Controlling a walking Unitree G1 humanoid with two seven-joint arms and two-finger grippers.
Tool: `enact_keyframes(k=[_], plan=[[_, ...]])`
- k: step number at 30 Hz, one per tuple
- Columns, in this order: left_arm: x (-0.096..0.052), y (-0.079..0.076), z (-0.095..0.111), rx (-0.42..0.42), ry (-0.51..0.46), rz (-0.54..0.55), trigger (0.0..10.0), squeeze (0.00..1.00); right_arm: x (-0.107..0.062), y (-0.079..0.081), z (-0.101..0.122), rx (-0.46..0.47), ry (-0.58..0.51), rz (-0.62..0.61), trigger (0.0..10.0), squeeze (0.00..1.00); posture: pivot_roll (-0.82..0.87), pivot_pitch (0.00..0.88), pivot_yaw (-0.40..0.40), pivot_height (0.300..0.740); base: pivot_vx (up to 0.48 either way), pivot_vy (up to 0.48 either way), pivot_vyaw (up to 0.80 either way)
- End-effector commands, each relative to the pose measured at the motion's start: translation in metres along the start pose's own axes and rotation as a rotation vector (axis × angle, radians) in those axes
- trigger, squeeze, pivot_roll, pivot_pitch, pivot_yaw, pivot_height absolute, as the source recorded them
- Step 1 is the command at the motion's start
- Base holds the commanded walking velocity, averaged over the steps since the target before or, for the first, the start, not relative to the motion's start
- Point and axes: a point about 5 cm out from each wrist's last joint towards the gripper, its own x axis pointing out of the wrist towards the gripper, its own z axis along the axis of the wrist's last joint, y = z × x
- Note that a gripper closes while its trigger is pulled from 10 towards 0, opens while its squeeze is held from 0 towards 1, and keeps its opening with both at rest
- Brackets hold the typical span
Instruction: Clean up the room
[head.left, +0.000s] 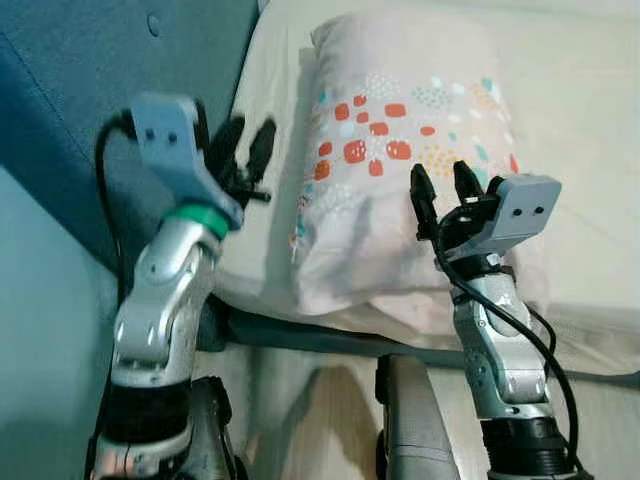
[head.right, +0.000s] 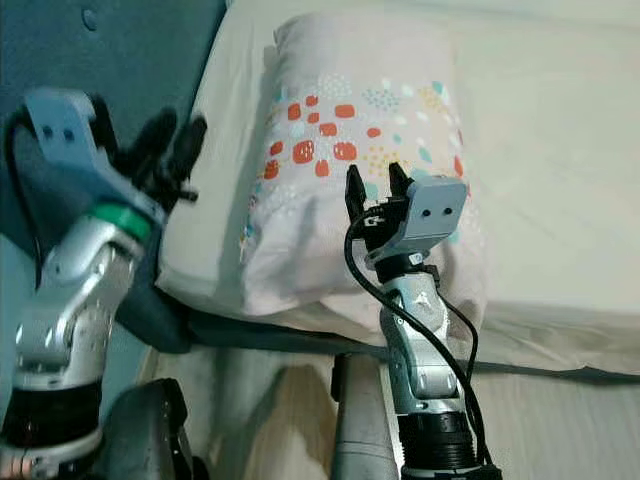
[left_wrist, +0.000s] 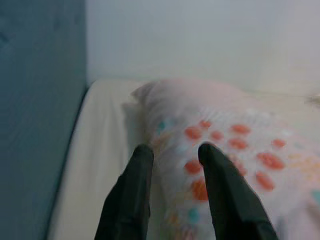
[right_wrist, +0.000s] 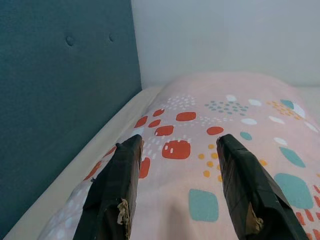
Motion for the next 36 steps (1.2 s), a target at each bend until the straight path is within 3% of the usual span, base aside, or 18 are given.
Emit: enact_keyframes(k=[1, 6, 21, 36], plan=[[-0.004, 0.000, -0.002, 0.025, 0.009, 0.004, 10.0, 0.00, -0.005, -0.006, -0.007, 0.002, 0.037, -0.016, 10.0, 0.00, -0.07, 0.084, 0.021, 0.595, 0.000, 0.000, 0.00], [-0.011, 0.000, -0.014, 0.030, 0.074, 0.020, 10.0, 0.00, -0.007, -0.011, -0.010, -0.017, 0.060, -0.025, 10.0, 0.00, -0.07, 0.077, 0.016, 0.620, 0.000, 0.000, 0.00], [-0.004, -0.015, -0.025, 0.023, 0.113, -0.016, 10.0, 0.00, -0.010, -0.020, -0.017, -0.050, 0.095, -0.052, 10.0, 0.00, -0.08, 0.069, 0.021, 0.705, 0.000, 0.000, 0.00], [-0.003, -0.022, -0.042, 0.029, 0.165, -0.031, 10.0, 0.00, -0.020, -0.013, -0.041, -0.037, 0.158, -0.072, 10.0, 0.00, -0.08, 0.053, 0.031, 0.710, 0.000, 0.000, 0.00]])
